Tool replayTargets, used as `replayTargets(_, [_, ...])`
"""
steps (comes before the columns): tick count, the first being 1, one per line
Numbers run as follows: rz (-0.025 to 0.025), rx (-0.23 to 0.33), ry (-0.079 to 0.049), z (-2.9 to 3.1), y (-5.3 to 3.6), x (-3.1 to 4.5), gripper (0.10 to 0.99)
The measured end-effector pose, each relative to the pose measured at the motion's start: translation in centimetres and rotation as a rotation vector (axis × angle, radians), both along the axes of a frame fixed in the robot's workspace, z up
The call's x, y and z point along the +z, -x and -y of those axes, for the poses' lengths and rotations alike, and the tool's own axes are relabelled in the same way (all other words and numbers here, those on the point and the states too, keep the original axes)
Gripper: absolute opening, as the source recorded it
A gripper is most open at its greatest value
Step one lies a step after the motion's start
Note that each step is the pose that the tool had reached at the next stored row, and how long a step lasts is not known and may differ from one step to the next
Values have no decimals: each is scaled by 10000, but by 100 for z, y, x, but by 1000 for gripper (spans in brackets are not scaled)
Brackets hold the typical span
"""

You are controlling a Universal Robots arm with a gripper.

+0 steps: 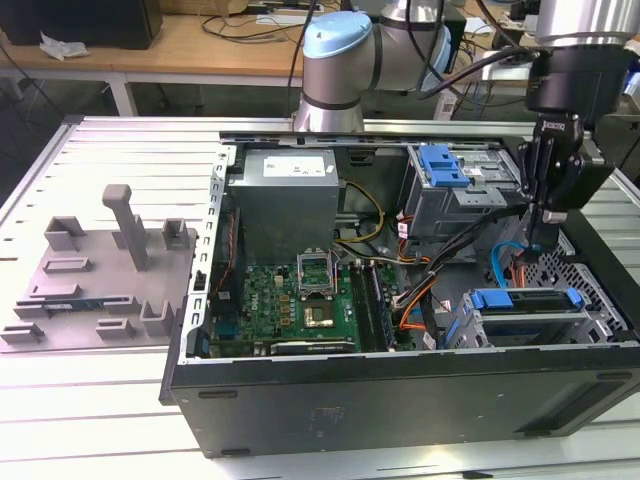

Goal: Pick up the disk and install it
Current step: 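Insert the first disk wire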

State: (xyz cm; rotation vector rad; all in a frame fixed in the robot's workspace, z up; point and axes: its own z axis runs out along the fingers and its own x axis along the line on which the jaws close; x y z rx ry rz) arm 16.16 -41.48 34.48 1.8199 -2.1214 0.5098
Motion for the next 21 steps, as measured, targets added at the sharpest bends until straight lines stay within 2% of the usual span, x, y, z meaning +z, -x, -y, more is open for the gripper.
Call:
replayTargets(4, [0,-1,-417,113,-23,23,165])
replayTargets(7, [1,-1,-750,229,-31,51,165])
replayTargets(8, [1,0,-981,266,-31,62,165])
replayTargets(9, [1,0,-1150,295,-31,72,165])
replayTargets(12, [1,-1,-1386,361,-31,85,165])
replayTargets(13, [1,-1,-1427,380,-30,86,165])
replayTargets(15, [1,4,-1568,457,-25,88,165])
replayTargets(16, [0,12,-1688,490,-22,89,165])
replayTargets(18, [1,29,-1913,516,-20,94,165])
replayTargets(19, [2,39,-2048,529,-19,97,165])
replayTargets(20, [2,53,-2235,547,-17,101,165])
replayTargets(21, [4,64,-2357,563,-16,105,165])
